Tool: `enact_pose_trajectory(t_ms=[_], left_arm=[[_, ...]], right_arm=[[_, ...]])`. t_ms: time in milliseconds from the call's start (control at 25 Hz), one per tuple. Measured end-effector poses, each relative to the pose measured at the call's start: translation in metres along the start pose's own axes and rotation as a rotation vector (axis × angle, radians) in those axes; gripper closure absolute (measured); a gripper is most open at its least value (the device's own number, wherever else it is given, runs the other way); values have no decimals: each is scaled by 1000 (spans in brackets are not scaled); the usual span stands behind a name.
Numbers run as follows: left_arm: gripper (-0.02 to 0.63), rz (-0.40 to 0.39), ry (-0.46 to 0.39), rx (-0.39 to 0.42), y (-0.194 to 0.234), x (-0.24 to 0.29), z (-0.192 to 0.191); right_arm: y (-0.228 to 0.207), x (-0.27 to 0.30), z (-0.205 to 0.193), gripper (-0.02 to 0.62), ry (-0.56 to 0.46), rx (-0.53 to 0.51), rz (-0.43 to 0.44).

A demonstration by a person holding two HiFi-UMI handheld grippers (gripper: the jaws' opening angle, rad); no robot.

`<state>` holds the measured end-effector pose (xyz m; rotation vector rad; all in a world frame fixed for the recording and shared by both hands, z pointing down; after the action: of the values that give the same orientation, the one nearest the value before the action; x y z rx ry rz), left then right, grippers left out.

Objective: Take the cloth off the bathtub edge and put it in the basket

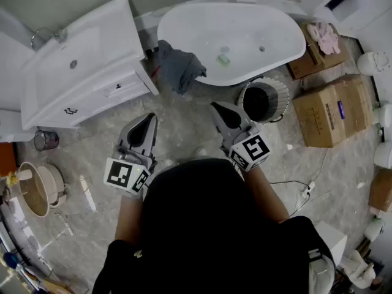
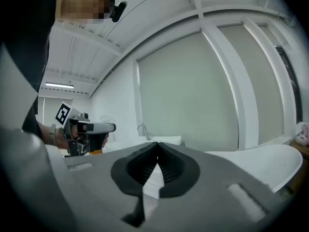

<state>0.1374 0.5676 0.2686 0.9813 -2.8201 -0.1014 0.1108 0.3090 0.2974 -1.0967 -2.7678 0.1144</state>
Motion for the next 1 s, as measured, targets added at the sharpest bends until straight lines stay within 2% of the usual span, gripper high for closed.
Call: enact_pose_trajectory(t_ms=[320, 560, 760, 1000], left_arm=[[592, 27, 40, -6, -26, 41, -12], [592, 44, 68, -38, -13, 65, -24], [592, 21, 85, -45, 21, 92, -28], [592, -39, 114, -40, 98, 133, -25]], right_arm=[[-49, -21, -1, 600, -29, 20, 16], [-78, -19, -9, 600, -16, 35, -17], [-100, 7, -12, 600, 1, 46, -57], [-121, 76, -7, 599, 28, 69, -117]])
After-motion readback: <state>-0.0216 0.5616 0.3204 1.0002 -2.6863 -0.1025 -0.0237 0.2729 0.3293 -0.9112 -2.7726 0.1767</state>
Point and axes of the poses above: the fingertips, and each gripper's own axes: x forward along the fingers, y to its left, z out of its top, the point moved 8 cm from there along -x, backward along the fingers, and after that the axes turned 2 degrees about y, right-handed, at the moved point
